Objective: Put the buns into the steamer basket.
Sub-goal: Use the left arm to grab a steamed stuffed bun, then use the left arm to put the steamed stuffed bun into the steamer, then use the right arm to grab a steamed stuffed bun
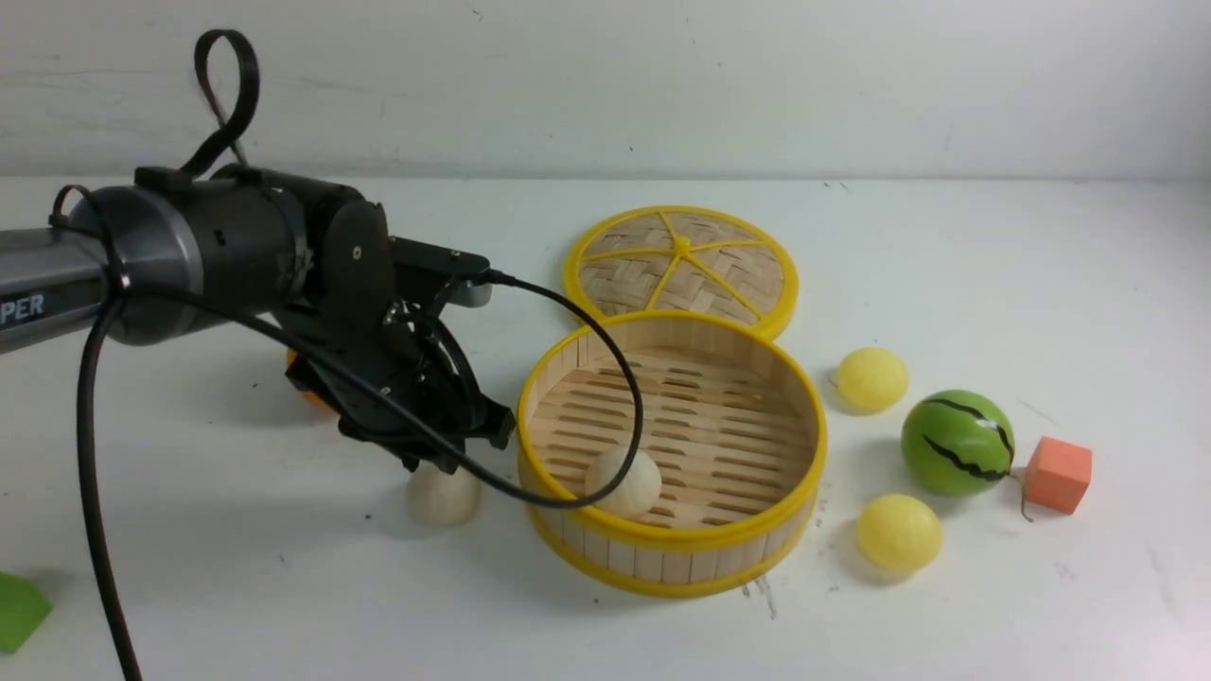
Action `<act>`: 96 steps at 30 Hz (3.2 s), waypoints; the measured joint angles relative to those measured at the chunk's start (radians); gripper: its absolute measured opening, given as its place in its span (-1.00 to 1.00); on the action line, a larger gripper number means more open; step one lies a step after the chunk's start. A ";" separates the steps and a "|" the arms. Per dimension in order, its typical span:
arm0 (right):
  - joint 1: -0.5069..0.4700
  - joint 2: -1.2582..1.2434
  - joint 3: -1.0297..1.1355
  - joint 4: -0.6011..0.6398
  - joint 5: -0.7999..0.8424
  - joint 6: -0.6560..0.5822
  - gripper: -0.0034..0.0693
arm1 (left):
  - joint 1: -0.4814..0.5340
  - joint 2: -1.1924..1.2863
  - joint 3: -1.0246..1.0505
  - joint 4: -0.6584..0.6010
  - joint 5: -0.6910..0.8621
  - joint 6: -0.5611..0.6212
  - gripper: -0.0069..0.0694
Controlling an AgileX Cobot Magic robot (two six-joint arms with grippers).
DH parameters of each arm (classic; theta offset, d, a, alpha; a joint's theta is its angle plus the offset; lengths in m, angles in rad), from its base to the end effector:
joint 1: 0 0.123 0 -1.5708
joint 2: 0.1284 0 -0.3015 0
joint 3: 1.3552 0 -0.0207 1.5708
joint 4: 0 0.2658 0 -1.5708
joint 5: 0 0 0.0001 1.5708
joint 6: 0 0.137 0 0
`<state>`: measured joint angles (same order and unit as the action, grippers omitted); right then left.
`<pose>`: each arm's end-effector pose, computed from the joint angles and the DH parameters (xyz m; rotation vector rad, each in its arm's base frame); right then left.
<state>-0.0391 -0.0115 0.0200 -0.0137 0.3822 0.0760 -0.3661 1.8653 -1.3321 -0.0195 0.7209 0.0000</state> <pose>0.0945 -0.0044 0.1587 0.0994 1.8716 0.0119 0.3973 -0.1542 0.1760 0.4834 2.7018 -0.1237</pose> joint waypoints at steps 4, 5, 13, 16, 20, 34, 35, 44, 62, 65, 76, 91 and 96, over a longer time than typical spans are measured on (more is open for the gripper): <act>0.000 0.000 0.000 -0.003 0.000 0.000 -0.24 | 0.000 0.010 0.000 -0.001 -0.001 0.000 -0.10; 0.000 0.000 0.000 -0.003 0.000 0.000 -0.24 | 0.000 0.010 0.000 -0.001 -0.001 0.000 -0.10; 0.000 0.000 0.000 -0.003 0.000 0.000 -0.24 | 0.000 0.031 0.000 0.006 -0.031 0.000 -0.12; 0.000 0.000 0.000 -0.003 0.000 0.000 -0.24 | 0.000 0.064 0.000 0.009 -0.038 0.000 -0.17; 0.000 0.000 0.000 -0.003 0.000 0.000 -0.24 | 0.001 0.069 -0.003 0.009 -0.033 0.000 -0.39; 0.000 0.000 0.000 -0.003 0.000 0.000 -0.24 | -0.101 -0.056 -0.279 -0.075 0.193 0.047 -0.85; 0.000 0.000 0.000 -0.003 0.000 0.000 -0.24 | -0.114 -0.045 -0.299 -0.091 0.181 0.054 -0.85; 0.000 0.000 0.000 -0.004 0.000 0.000 -0.24 | -0.130 0.218 -0.449 -0.100 0.143 0.060 -0.78; 0.000 0.000 0.000 -0.003 0.000 0.000 -0.24 | -0.131 -0.084 -0.527 -0.127 0.372 -0.014 -0.48; 0.000 0.000 0.000 -0.002 0.000 0.000 -0.24 | -0.131 -0.266 -0.371 -0.169 0.332 0.020 -0.86; 0.000 0.000 0.000 -0.003 0.000 0.000 -0.24 | -0.131 -0.893 0.523 -0.330 -0.250 0.158 -0.85; 0.000 0.000 0.000 -0.004 -0.001 0.000 -0.24 | -0.131 -1.486 1.111 -0.464 -0.638 0.160 -0.85; 0.000 0.000 0.006 -0.047 -0.061 -0.005 -0.24 | -0.131 -1.494 1.143 -0.471 -0.643 0.159 -0.85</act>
<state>-0.0391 -0.0115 0.0262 -0.0611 0.3211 0.0707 -0.4974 0.3708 -0.1888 -0.4903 0.0775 0.1594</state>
